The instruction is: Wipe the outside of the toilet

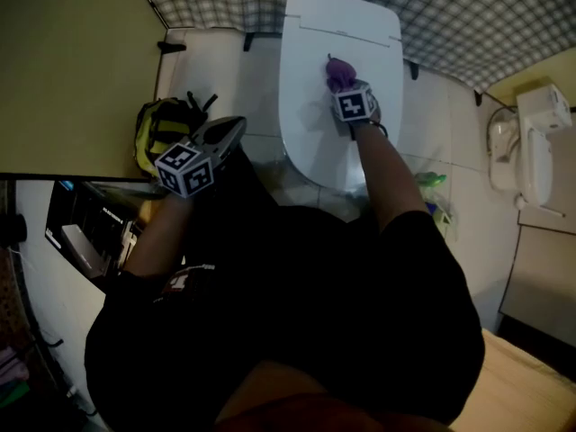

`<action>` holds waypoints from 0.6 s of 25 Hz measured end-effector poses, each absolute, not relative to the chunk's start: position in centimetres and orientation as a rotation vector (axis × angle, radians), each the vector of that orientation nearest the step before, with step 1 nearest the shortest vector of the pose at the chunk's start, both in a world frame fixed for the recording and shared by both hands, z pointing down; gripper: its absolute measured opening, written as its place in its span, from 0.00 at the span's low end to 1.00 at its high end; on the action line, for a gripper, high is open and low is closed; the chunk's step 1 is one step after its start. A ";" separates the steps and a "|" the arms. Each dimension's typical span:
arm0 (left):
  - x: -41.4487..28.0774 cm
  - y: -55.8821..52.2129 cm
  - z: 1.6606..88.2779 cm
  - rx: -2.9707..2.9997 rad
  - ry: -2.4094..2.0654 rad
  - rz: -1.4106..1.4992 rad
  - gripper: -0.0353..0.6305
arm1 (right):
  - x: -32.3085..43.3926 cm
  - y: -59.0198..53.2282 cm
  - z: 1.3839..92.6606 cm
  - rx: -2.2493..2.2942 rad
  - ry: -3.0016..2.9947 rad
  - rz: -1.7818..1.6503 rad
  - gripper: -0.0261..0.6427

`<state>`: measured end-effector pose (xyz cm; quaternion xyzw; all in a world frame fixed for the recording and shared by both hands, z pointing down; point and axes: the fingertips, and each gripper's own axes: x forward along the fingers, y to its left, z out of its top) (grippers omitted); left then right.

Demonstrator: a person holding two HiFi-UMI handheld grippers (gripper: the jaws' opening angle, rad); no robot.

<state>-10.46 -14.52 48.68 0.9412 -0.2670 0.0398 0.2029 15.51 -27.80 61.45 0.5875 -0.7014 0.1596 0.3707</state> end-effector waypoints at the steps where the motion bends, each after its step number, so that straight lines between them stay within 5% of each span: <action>1: -10.6 -14.1 48.8 2.626 -0.745 0.113 0.05 | 15.3 -26.4 61.5 1.503 -1.792 0.404 0.19; 15: -14.0 -6.9 50.5 2.613 -0.763 0.138 0.05 | 12.4 -10.6 62.6 1.466 -1.780 0.384 0.19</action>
